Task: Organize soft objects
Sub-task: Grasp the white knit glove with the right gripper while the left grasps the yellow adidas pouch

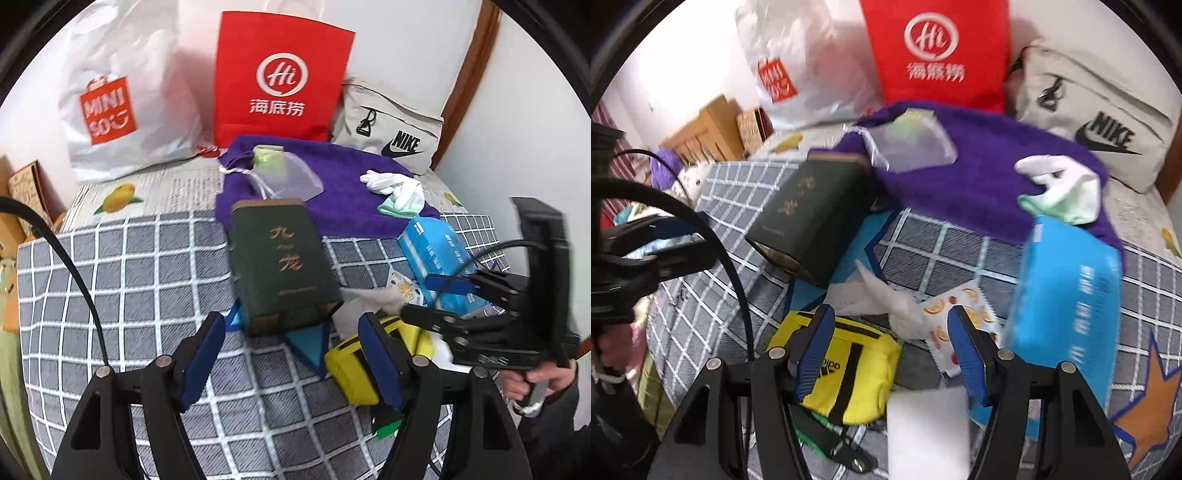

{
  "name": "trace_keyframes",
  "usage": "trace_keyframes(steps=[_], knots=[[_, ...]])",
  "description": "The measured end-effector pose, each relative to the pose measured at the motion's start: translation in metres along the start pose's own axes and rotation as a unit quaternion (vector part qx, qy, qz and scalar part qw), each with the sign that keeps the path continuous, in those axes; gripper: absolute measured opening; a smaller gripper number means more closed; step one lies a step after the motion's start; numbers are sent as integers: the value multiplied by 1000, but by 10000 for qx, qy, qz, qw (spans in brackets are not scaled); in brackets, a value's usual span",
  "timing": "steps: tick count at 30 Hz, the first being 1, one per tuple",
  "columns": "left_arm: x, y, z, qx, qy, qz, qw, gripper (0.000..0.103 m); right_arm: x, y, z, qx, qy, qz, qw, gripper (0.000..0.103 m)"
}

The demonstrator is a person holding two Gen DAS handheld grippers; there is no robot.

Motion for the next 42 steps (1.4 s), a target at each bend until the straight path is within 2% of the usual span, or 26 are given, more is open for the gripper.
trace_keyframes(steps=[2,8,10,12,16,21,28,32,36,39,41,42], knots=[[-5,2,-7,36,88,6,10000,74,0,-14,-7,-49,76,-135,9999,62],[-17,2,-26,47,405,-42,9992,74,-7,-46,-18,-23,131,-562,9983,49],[-20,0,-28,47,448,-73,9990,74,-9,-52,-21,-25,188,-576,9982,40],[-22,-2,-28,101,420,-125,9990,74,-10,-55,-23,31,228,-540,9983,23],[-28,-8,-22,182,302,-235,9991,74,-9,-54,-22,84,268,-448,9986,23],[-35,-19,-9,104,180,-390,9990,74,-4,-34,-17,195,142,-167,9996,23],[-51,-47,24,-343,71,-751,9966,77,5,3,1,195,-179,364,9990,23],[-63,-67,36,-479,62,-1019,9936,77,0,18,15,32,-291,515,9982,23],[-70,-78,43,-703,171,-1104,9912,76,-11,30,30,-15,-422,585,9974,23],[-70,-81,48,-675,114,-1087,9917,73,-18,37,40,-63,-523,652,9965,23],[-69,-82,49,-687,149,-1075,9917,57,-21,40,44,-56,-582,680,9960,23],[-68,-84,50,-719,180,-1085,9913,52,-23,42,45,-42,-617,686,9957,23]])
Point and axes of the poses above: each gripper's, at about its wrist camera, not at the fingertips, and y roughly against the way its jaws point, z to its right, x to its top, the point moved 7 cm from there along -y, roughly the way its jaws point, and after that the axes turned 12 degrees about -x, right-handed, at the moved point
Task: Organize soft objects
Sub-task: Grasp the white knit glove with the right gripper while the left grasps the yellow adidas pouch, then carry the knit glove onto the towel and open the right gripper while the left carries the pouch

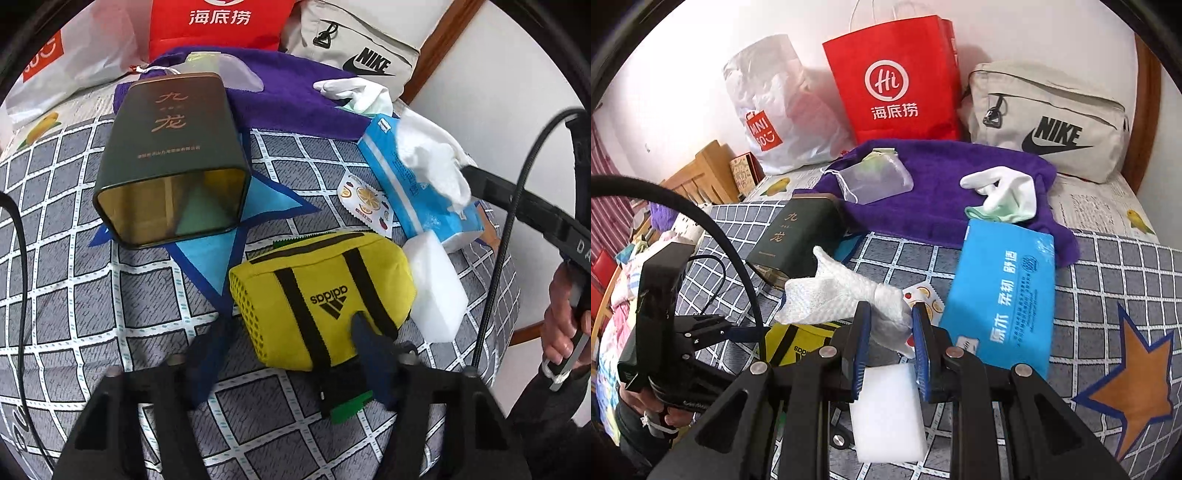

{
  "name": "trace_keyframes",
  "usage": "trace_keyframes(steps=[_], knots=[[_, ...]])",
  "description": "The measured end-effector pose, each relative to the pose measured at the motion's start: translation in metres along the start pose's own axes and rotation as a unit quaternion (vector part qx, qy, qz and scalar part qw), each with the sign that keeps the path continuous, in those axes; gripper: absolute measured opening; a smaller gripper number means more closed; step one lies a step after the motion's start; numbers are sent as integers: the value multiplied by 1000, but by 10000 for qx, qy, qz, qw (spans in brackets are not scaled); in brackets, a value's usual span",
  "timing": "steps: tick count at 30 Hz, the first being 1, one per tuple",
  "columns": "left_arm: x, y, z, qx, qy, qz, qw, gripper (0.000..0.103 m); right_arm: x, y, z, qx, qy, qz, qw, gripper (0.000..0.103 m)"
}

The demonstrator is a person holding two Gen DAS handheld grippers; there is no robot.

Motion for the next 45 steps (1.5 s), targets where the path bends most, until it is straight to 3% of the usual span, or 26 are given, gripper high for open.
trace_keyframes(steps=[5,13,26,45], knots=[[0,3,0,104,-68,21,9999,29,-4,2,4,-33,-33,18,10000,23],[9,28,-1,75,-84,286,9995,15,-9,10,14,-29,-174,48,9998,23],[33,61,10,70,-323,550,9979,13,-6,32,21,-49,-359,217,9991,23],[65,84,14,15,-407,825,9958,12,11,30,23,-46,-410,207,9989,23]])
Point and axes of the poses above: each gripper's, at about its wrist camera, not at the fingertips, and y roughly against the way its jaws point, z to its right, x to its top, the point moved 7 cm from there along -y, roughly the way its jaws point, and after that the axes turned 12 degrees about -x, right-handed, at the moved point
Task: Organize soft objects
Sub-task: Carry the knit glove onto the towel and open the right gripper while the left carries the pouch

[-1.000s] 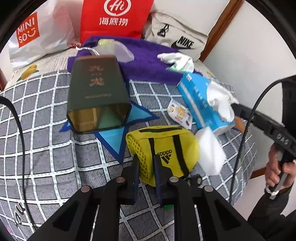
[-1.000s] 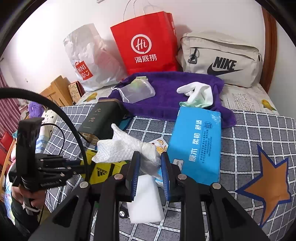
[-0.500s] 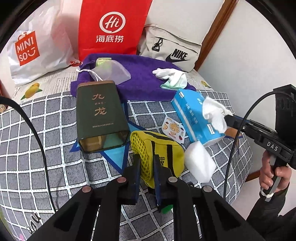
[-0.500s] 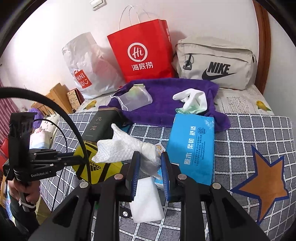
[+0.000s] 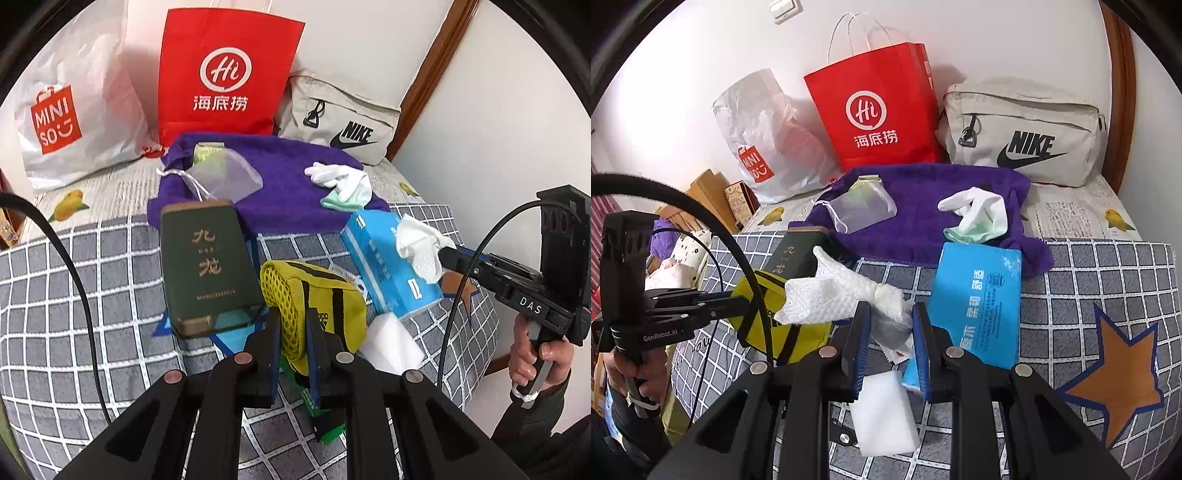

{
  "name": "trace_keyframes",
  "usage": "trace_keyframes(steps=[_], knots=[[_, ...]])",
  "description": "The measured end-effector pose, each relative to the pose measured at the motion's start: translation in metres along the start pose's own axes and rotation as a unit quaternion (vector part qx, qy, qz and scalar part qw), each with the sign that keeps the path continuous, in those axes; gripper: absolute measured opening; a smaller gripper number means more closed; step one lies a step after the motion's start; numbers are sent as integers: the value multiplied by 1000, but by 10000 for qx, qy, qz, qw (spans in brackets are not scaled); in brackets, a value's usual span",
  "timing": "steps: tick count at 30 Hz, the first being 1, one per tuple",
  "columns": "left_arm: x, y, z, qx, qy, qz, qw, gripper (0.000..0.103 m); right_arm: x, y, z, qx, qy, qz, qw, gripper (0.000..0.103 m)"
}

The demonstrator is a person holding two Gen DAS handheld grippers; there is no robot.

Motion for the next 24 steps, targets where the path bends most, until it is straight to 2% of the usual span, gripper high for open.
trace_keyframes(steps=[11,24], knots=[[24,8,-2,41,-23,188,9998,12,11,2,0,-157,-10,87,9998,23],[50,21,-11,152,102,496,9986,12,34,-3,-5,-82,38,227,9997,23]])
Point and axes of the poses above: each gripper's, at about its wrist camera, not at the fingertips, and y roughly against the way its jaws point, z to its right, x to its top, the point moved 7 cm from there along -y, roughly the way its jaws point, and after that the axes turned 12 degrees about -x, right-handed, at the moved point
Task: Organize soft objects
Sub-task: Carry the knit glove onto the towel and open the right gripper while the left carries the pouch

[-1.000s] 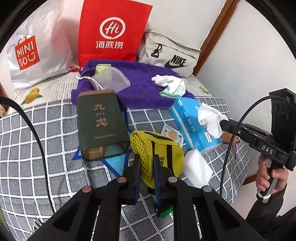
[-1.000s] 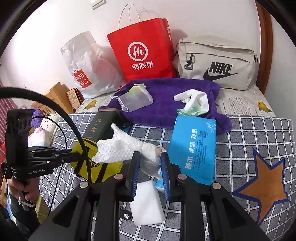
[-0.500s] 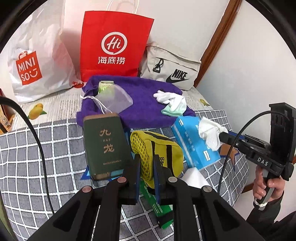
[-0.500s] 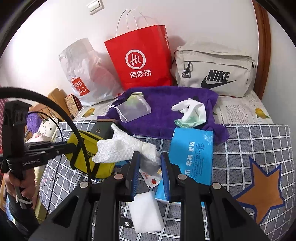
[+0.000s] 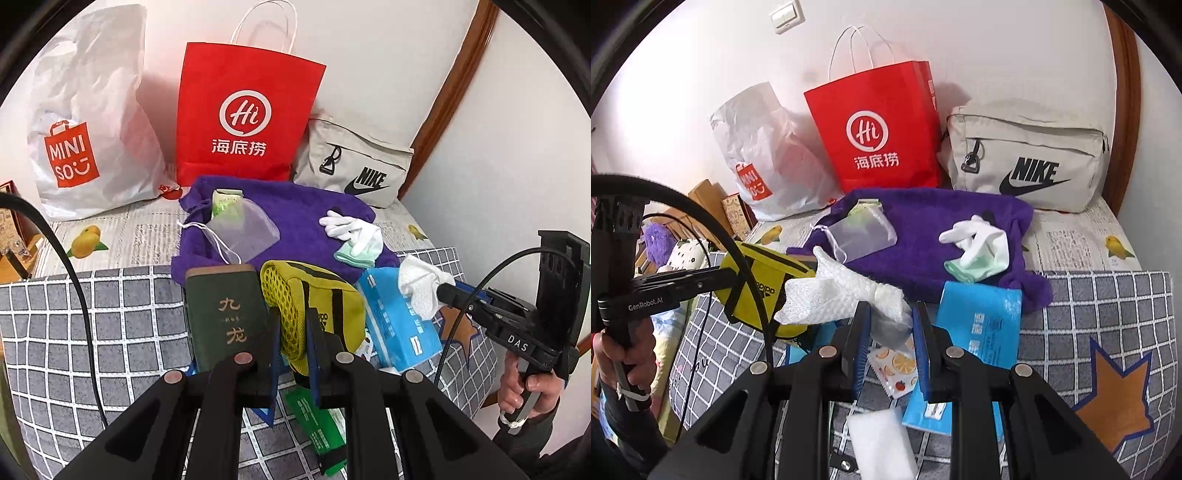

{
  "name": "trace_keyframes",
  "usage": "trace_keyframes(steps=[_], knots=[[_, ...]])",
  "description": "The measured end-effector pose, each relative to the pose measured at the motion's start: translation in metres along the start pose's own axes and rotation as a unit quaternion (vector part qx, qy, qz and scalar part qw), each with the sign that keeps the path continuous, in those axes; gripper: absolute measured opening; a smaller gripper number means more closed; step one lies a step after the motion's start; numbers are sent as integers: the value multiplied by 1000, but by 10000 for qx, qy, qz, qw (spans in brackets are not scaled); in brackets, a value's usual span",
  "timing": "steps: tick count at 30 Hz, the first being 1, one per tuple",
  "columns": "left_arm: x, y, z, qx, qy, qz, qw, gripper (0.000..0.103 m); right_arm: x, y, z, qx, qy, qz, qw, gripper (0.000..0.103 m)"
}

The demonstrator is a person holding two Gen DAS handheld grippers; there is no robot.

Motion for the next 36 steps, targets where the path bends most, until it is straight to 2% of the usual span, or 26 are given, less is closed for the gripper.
trace_keyframes(steps=[23,29,36], knots=[[53,-41,-29,120,151,13,9998,12,53,-64,44,-271,-90,-148,9995,23],[60,-50,-46,179,252,-2,9995,12,65,-105,42,-256,-162,-460,9985,23],[63,-61,-64,147,360,-45,9992,12,61,-151,27,-238,-127,-894,9956,23]])
Point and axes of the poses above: each gripper's, at about its wrist camera, not at the fingertips, and y roughly against the way its jaws point, z to its right, x to its top, the point moved 7 cm from there along -y, roughly the way its jaws point, and after that the axes turned 12 degrees about -x, right-handed, at the moved point
